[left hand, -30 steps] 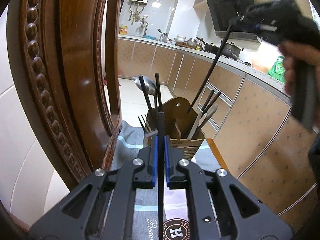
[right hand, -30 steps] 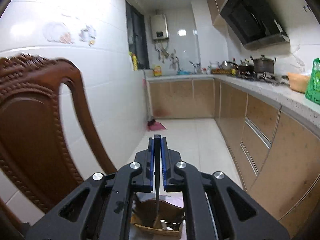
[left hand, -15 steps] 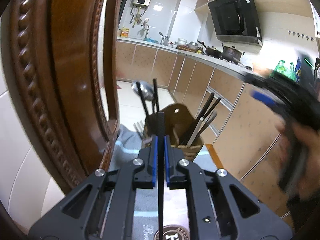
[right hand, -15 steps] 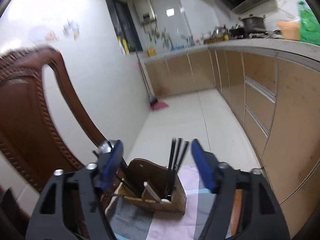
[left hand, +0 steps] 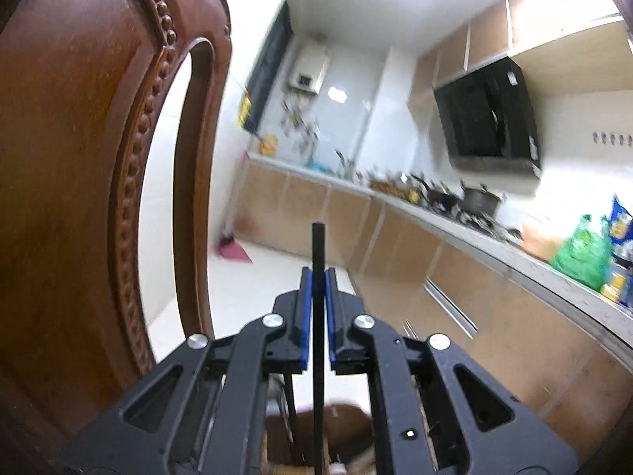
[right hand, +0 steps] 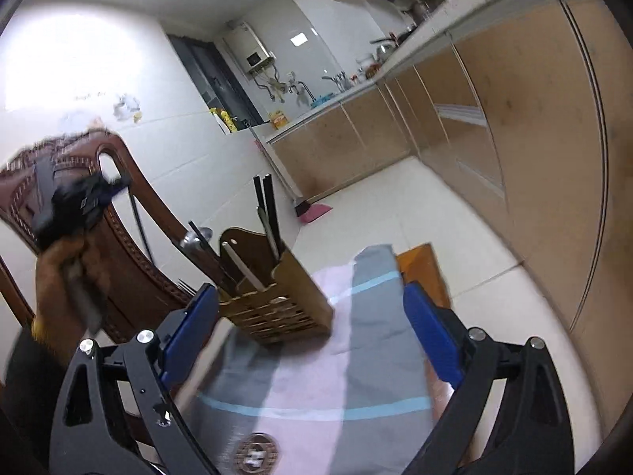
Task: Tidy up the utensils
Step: 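Lower the chopstick into the holder and open the left gripper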
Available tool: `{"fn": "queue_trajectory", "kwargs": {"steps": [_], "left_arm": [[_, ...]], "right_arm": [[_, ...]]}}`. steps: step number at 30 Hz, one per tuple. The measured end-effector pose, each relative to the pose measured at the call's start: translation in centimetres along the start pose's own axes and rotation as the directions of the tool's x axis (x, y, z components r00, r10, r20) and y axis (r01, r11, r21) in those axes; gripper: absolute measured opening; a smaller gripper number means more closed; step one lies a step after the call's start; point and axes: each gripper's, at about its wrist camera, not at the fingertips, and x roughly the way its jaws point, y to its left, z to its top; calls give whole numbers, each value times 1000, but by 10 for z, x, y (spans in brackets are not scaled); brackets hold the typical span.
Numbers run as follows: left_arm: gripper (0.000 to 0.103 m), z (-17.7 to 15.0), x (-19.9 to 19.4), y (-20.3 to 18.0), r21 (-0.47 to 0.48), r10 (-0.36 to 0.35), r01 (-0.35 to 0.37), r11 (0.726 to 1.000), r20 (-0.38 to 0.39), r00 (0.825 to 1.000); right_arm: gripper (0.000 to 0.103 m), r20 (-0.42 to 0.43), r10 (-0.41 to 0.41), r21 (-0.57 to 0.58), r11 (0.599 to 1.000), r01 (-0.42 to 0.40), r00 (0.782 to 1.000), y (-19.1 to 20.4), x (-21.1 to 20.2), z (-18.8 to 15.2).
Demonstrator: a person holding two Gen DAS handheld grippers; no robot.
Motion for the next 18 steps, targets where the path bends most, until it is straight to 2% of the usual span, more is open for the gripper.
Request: {"fn": "queue_trajectory", "kwargs": {"steps": [5, 11, 16, 17, 18], "left_arm": [[6, -26, 31, 5, -15, 39, -38, 999, 82, 996], [6, -56, 46, 9, -34, 34, -29, 999, 145, 989], [7, -88, 57, 7, 9, 44, -45, 999, 66, 997], [13, -95, 56, 7, 23, 48, -49, 999, 40, 998], [40, -100, 55, 7, 35, 43, -43, 998, 12, 999]], "right_arm": [[92, -39, 23, 30, 999, -22, 999, -5, 9, -2], [92, -45, 44, 44, 998, -42, 998, -9, 14, 1], [92, -67, 61, 21, 998, -60, 996, -2, 19, 1], [92, -71, 57, 10, 998, -57, 996, 0, 20, 0], [92, -78, 49, -4, 999, -50, 996, 3, 21, -1]]}}
